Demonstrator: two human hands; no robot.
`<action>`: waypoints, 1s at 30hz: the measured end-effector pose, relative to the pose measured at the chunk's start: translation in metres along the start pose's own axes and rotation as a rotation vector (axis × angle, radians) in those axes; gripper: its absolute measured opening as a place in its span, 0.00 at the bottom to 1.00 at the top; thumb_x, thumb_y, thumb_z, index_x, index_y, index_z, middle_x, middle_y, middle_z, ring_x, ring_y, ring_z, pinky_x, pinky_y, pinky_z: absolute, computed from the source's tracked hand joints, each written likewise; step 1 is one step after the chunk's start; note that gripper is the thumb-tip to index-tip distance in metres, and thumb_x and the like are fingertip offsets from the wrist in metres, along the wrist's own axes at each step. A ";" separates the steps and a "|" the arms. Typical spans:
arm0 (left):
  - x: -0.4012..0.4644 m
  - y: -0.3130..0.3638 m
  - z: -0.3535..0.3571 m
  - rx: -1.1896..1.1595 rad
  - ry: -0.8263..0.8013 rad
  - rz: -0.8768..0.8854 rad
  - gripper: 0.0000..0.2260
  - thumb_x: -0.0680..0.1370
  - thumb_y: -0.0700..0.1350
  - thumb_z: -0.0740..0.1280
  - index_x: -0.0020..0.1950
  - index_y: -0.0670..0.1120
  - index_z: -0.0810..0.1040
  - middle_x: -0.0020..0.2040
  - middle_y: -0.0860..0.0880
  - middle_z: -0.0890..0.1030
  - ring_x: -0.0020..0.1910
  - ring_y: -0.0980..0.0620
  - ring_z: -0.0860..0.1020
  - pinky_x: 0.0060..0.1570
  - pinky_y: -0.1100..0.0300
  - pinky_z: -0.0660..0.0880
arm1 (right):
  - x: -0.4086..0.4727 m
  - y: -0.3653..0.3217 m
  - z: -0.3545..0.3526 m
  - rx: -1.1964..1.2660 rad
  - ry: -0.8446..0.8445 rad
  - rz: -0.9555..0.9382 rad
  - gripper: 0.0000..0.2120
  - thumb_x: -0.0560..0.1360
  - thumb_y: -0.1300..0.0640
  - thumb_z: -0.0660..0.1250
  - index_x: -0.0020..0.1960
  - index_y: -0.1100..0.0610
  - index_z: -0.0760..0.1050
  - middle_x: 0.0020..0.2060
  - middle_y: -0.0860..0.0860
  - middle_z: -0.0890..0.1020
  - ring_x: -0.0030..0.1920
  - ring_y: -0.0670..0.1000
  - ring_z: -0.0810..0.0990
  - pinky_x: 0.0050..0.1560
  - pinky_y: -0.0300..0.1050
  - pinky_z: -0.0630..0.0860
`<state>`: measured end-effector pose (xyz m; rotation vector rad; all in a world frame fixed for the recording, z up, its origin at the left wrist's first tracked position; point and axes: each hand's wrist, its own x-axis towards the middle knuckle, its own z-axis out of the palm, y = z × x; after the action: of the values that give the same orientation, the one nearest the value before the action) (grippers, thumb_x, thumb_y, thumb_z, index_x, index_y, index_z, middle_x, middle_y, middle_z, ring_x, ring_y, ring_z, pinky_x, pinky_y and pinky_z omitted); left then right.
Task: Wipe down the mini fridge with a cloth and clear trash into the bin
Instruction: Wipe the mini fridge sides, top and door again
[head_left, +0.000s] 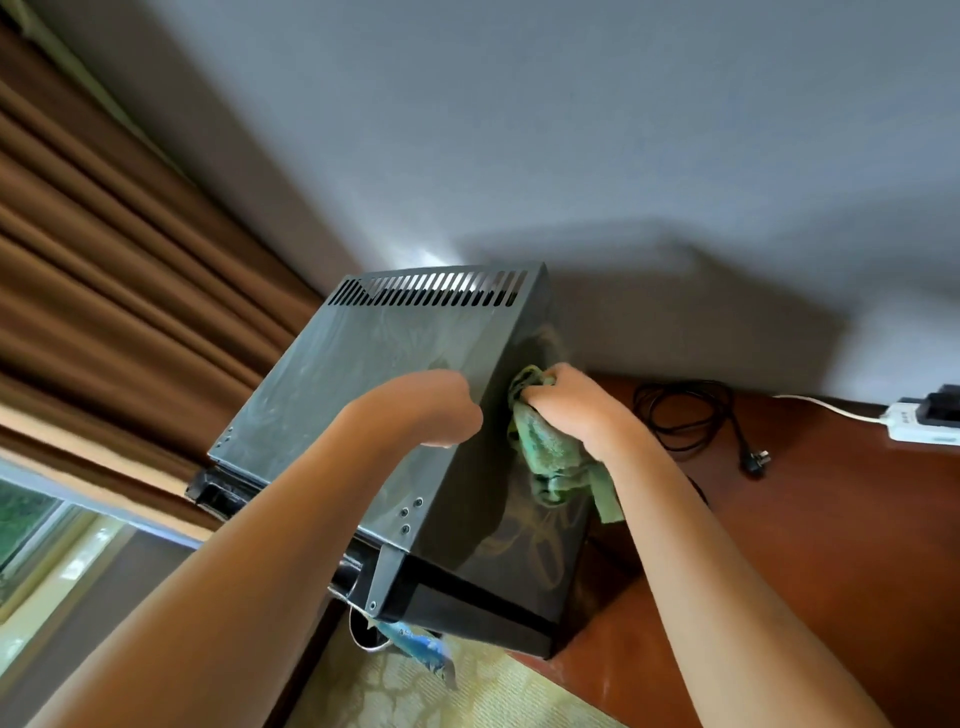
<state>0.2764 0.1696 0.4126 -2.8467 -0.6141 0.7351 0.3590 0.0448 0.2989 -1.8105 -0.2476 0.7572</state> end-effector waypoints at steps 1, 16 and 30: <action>0.003 -0.001 -0.003 0.030 0.015 0.013 0.14 0.79 0.50 0.58 0.54 0.43 0.78 0.44 0.48 0.78 0.45 0.48 0.78 0.42 0.57 0.74 | 0.001 -0.004 0.001 0.068 0.005 -0.047 0.14 0.72 0.48 0.65 0.52 0.55 0.78 0.42 0.55 0.85 0.43 0.58 0.84 0.52 0.58 0.82; 0.035 0.032 -0.024 0.028 0.194 0.059 0.07 0.76 0.46 0.57 0.42 0.48 0.74 0.40 0.49 0.79 0.39 0.48 0.79 0.44 0.51 0.80 | 0.015 -0.023 -0.002 0.249 0.250 -0.287 0.13 0.77 0.47 0.64 0.62 0.43 0.68 0.50 0.46 0.81 0.49 0.51 0.82 0.51 0.54 0.80; 0.044 0.022 -0.022 -0.129 0.135 0.055 0.12 0.74 0.45 0.59 0.53 0.46 0.77 0.46 0.48 0.81 0.44 0.48 0.79 0.43 0.53 0.79 | 0.029 0.002 -0.010 0.149 0.252 -0.163 0.15 0.81 0.47 0.61 0.67 0.45 0.66 0.57 0.49 0.80 0.54 0.54 0.80 0.50 0.51 0.76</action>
<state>0.3298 0.1672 0.4077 -3.0116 -0.5850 0.5235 0.3873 0.0517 0.2884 -1.7006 -0.1658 0.4166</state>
